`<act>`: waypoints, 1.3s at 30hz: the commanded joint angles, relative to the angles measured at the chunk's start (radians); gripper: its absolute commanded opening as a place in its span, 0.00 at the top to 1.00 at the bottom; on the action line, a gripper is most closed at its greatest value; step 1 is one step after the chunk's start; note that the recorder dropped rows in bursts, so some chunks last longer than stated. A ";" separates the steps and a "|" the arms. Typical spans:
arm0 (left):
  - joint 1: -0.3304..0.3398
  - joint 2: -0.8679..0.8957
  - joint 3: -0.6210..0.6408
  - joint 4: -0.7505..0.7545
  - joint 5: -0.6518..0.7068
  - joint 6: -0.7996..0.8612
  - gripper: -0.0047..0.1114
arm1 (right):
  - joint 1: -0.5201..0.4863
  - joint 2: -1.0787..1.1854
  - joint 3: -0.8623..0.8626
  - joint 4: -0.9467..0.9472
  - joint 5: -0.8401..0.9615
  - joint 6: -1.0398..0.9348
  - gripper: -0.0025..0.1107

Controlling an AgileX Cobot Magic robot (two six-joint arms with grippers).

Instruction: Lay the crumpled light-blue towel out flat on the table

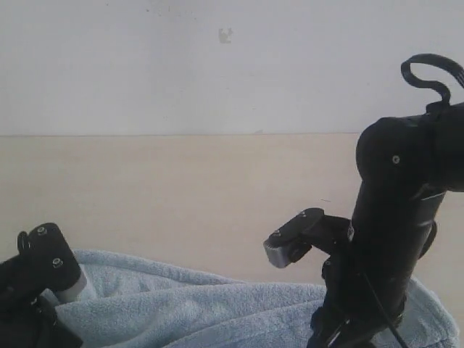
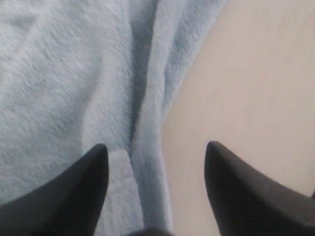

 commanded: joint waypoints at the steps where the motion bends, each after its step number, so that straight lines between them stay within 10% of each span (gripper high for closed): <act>1: 0.001 -0.039 -0.067 0.029 -0.101 0.010 0.48 | 0.001 -0.001 -0.032 -0.396 -0.060 0.399 0.46; 6: 0.012 0.025 -0.072 0.539 -0.095 -0.484 0.48 | -0.191 0.026 -0.030 -0.624 -0.118 0.656 0.46; 8: 0.012 0.062 -0.083 0.640 -0.017 -0.696 0.48 | -0.346 0.029 -0.030 -0.388 -0.169 0.490 0.46; 12: 0.012 0.050 -0.179 0.439 0.059 -0.587 0.48 | -0.580 0.034 -0.021 0.386 -0.068 -0.151 0.46; 21: -0.025 0.194 -0.156 0.320 0.040 -0.349 0.48 | -0.590 0.062 0.040 0.378 -0.155 -0.201 0.46; 39: -0.025 0.331 -0.156 0.498 0.067 -0.457 0.48 | -0.590 0.078 0.066 0.278 -0.334 -0.071 0.46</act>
